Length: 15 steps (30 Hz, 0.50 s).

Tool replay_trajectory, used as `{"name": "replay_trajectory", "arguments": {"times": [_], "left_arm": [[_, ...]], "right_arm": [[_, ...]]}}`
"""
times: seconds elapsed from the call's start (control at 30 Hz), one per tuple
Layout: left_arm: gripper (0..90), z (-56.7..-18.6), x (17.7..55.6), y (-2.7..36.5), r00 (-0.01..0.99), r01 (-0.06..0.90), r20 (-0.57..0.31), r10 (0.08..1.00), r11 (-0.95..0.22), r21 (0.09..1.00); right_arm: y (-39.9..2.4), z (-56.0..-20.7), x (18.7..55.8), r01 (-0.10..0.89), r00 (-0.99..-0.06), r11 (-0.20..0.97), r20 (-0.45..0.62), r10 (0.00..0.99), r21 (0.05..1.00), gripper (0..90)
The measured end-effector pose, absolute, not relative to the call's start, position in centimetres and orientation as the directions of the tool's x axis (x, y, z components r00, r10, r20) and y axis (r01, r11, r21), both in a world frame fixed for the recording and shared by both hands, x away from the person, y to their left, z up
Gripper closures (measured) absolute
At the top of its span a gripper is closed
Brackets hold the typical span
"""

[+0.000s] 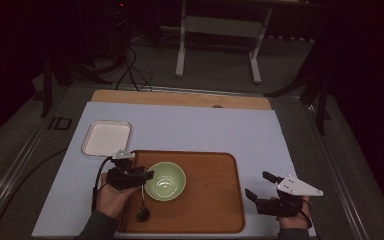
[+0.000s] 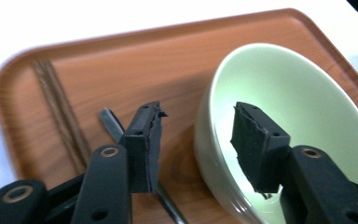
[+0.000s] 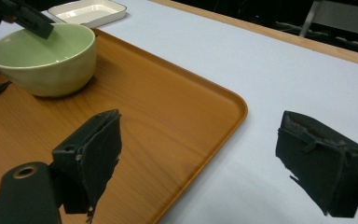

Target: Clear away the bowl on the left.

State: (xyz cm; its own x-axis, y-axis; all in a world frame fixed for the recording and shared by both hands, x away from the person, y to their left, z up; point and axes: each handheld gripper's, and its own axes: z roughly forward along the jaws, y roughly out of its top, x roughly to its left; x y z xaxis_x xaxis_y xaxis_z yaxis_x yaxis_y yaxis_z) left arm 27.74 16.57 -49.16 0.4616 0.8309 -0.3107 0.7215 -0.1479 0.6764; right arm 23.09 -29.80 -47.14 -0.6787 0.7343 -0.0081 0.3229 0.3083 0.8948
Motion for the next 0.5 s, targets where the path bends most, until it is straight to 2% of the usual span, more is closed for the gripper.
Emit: {"name": "replay_trajectory", "arguments": {"times": [0.23, 0.5], "left_arm": [[44.3, -48.2, 27.4, 17.6, 0.464, 0.674, -0.25, 0.85, -0.155, 0.723], [40.9, -47.7, 27.1, 18.9, 0.443, 0.631, -0.238, 0.864, -0.112, 0.768]], "right_arm": [[-29.9, -47.1, 23.0, 0.317, -0.676, 0.308, -0.015, 0.737, 0.897, 13.8], [-30.0, -47.0, 23.0, 0.312, -0.676, 0.311, -0.021, 0.737, 0.898, 13.8]]}}
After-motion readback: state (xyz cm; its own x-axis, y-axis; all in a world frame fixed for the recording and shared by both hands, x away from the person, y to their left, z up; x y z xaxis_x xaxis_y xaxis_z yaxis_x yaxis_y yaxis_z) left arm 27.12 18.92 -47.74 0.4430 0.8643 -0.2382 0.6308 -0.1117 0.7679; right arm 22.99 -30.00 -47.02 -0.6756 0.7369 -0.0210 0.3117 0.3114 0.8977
